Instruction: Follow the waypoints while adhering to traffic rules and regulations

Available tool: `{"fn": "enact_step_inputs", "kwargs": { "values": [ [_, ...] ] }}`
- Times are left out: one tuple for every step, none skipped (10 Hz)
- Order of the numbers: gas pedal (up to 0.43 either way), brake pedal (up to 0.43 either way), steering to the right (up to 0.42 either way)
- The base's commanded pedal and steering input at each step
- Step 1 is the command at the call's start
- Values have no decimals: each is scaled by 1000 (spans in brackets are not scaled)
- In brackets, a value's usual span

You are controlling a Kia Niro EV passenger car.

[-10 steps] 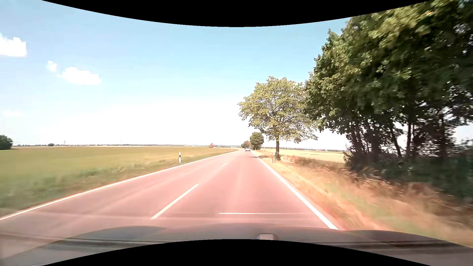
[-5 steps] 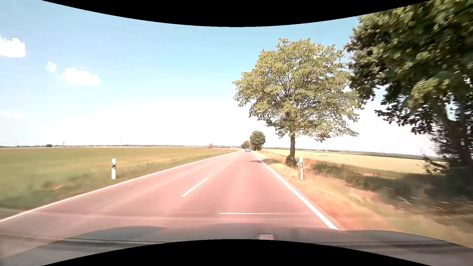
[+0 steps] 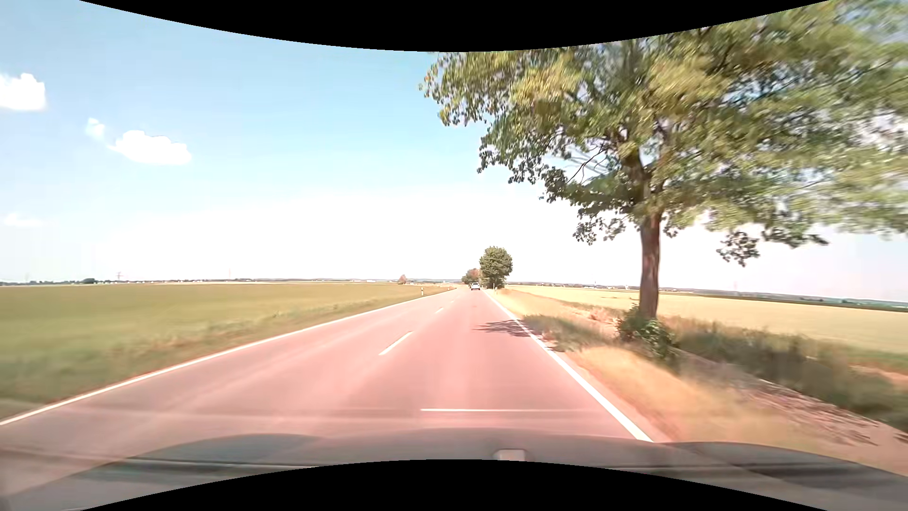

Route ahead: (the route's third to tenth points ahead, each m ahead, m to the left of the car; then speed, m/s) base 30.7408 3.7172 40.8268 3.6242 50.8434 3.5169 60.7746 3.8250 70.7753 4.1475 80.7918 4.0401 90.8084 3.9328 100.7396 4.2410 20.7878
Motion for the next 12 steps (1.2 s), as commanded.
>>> {"fn": "enact_step_inputs", "kwargs": {
  "values": [
    [287, 0, 0],
    [287, 0, 0],
    [287, 0, 0],
    [287, 0, 0],
    [280, 0, 0],
    [280, 0, 0],
    [280, 0, 0],
    [280, 0, 0],
    [268, 0, 0],
    [268, 0, 0],
    [268, 0, 0],
    [260, 0, 1]
  ]
}}
